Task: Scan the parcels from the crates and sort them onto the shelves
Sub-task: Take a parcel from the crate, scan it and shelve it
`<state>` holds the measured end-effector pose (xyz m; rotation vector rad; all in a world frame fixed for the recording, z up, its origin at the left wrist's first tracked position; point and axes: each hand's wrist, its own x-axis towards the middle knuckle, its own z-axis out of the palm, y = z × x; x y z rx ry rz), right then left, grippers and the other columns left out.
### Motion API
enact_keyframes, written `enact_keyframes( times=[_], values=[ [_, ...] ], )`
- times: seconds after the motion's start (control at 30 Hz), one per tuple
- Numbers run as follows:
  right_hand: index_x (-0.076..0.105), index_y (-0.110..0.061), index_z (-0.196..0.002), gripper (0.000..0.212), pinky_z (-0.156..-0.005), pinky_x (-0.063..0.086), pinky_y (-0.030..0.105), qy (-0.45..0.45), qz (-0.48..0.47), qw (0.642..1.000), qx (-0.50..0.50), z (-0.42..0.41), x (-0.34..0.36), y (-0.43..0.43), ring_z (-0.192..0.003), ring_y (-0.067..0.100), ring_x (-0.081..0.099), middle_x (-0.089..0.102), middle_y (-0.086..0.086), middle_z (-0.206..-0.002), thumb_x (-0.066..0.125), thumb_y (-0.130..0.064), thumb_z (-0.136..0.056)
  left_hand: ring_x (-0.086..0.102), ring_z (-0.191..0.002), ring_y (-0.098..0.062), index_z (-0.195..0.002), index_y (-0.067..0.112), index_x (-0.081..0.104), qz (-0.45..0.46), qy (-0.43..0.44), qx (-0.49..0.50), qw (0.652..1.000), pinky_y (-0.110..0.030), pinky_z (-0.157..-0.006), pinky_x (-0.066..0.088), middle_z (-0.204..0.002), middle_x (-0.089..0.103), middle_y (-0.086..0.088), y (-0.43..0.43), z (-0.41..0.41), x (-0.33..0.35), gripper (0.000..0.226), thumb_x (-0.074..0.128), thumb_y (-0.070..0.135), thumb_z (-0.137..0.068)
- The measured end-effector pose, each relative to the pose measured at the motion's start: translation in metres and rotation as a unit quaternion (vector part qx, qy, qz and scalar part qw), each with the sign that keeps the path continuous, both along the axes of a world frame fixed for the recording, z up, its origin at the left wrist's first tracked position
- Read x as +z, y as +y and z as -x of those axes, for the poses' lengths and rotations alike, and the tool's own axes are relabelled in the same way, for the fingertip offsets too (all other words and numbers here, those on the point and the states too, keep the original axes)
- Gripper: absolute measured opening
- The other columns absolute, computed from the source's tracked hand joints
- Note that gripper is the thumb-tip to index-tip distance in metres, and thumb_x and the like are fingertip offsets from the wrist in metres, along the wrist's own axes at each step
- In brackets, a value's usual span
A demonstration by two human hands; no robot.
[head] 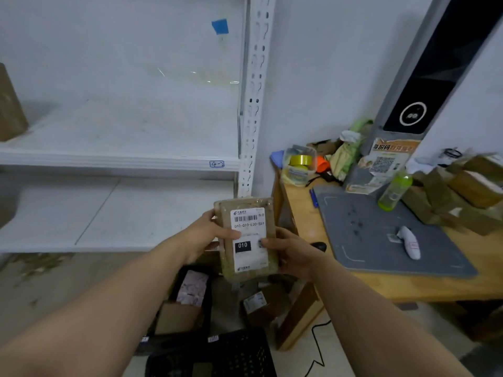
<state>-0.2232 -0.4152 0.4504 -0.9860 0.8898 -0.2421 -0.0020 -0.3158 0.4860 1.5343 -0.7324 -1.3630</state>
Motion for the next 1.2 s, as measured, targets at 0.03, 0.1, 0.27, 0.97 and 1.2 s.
enact_keyframes(
  times=[0.03,0.1,0.27,0.97,1.2],
  values=[
    [0.052,-0.031,-0.139,0.069,-0.093,0.054,0.062,-0.001,-0.007,1.000,-0.007,0.006,-0.005,-0.005,-0.111,0.036,0.069,0.071,0.008,-0.124,0.083,-0.014,-0.080,0.067,-0.112,-0.024,-0.130,0.017,0.055,-0.017,0.008,-0.003,1.000,-0.035,-0.091,0.054,-0.113,0.076,-0.003,-0.001,0.009,-0.006,0.067,0.082,-0.005,-0.073],
    [0.056,-0.030,-0.136,0.059,-0.095,0.053,0.062,0.019,-0.010,1.000,-0.008,0.019,-0.015,-0.012,-0.112,0.036,0.069,0.072,0.008,-0.121,0.079,-0.015,-0.084,0.066,-0.114,-0.025,-0.121,0.019,0.057,-0.051,0.024,-0.004,0.998,-0.036,-0.094,0.054,-0.108,0.077,-0.002,-0.003,0.026,-0.020,0.059,0.079,-0.009,-0.074],
    [0.059,-0.027,-0.131,0.042,-0.094,0.055,0.058,0.044,-0.034,0.998,0.003,0.040,-0.039,-0.027,-0.113,0.035,0.067,0.069,0.008,-0.124,0.070,-0.016,-0.092,0.066,-0.110,-0.028,-0.117,0.043,0.047,-0.136,0.017,-0.015,0.990,-0.056,-0.094,0.049,-0.113,0.074,0.002,-0.016,0.058,-0.047,0.074,0.085,0.000,-0.070],
    [0.034,0.003,-0.141,0.052,-0.075,0.042,0.034,0.414,0.247,0.875,-0.044,0.094,-0.128,-0.110,-0.100,0.034,0.058,0.057,0.019,-0.115,0.058,-0.013,-0.098,0.056,-0.104,-0.022,-0.096,0.026,0.044,-0.217,-0.041,0.160,0.962,-0.045,-0.093,0.049,-0.105,0.063,0.004,-0.033,0.098,-0.098,0.055,0.082,-0.005,-0.072],
    [0.064,-0.001,-0.096,0.022,-0.067,0.049,0.037,0.331,0.009,0.943,-0.025,0.102,-0.125,-0.107,-0.082,0.033,0.061,0.061,0.016,-0.095,0.062,0.010,-0.078,0.064,-0.102,-0.024,-0.133,0.011,0.050,-0.233,-0.017,0.201,0.951,-0.034,-0.062,0.058,-0.115,0.071,-0.003,-0.029,0.082,-0.115,0.087,0.092,0.003,-0.057]
  ],
)
